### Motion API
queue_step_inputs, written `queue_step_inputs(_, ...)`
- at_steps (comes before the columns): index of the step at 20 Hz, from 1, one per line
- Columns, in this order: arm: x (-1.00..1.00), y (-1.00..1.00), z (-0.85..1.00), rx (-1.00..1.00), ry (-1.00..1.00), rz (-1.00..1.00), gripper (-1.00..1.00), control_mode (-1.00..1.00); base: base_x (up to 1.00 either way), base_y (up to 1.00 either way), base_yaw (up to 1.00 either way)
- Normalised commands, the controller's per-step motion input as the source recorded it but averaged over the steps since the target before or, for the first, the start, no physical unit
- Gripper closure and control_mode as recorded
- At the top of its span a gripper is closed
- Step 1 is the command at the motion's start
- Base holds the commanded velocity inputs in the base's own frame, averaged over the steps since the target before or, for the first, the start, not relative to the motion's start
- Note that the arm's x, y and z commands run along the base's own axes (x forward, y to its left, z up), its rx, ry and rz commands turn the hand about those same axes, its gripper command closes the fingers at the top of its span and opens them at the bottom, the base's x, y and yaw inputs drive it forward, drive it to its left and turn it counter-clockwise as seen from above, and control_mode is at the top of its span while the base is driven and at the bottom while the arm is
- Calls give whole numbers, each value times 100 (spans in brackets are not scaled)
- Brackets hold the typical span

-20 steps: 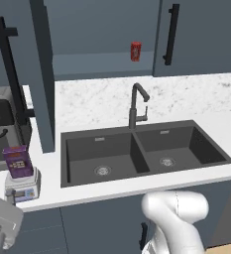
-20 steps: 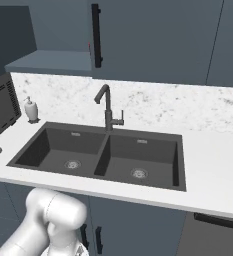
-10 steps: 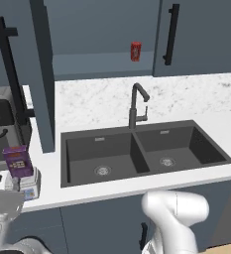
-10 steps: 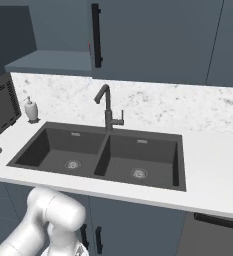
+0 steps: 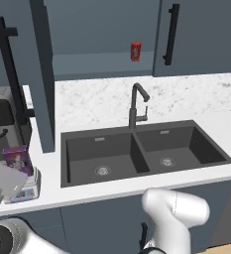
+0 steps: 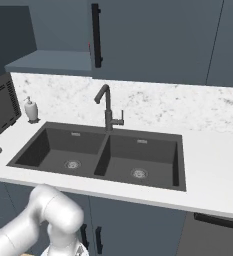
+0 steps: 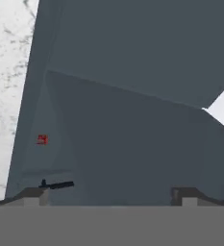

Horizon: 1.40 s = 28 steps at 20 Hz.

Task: Pick the cereal and place it on the digital scale for weighing, and close the cabinet.

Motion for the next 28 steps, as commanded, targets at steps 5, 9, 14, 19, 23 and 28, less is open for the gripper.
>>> queue_step_inputs(5,55,-29,58,1,13,-12,-100,-100,0,0,0)
queue_step_inputs(9,88,-70,30,8,7,-5,-100,-100,0,0,0)
queue_step_inputs(14,86,-97,23,14,1,0,-100,-100,0,0,0)
queue_step_inputs(19,61,-100,42,21,0,0,-100,-100,0,0,0)
queue_step_inputs(23,45,-100,52,27,0,0,-100,-100,0,0,0)
queue_step_inputs(28,56,-100,58,27,11,2,-100,-100,0,0,0)
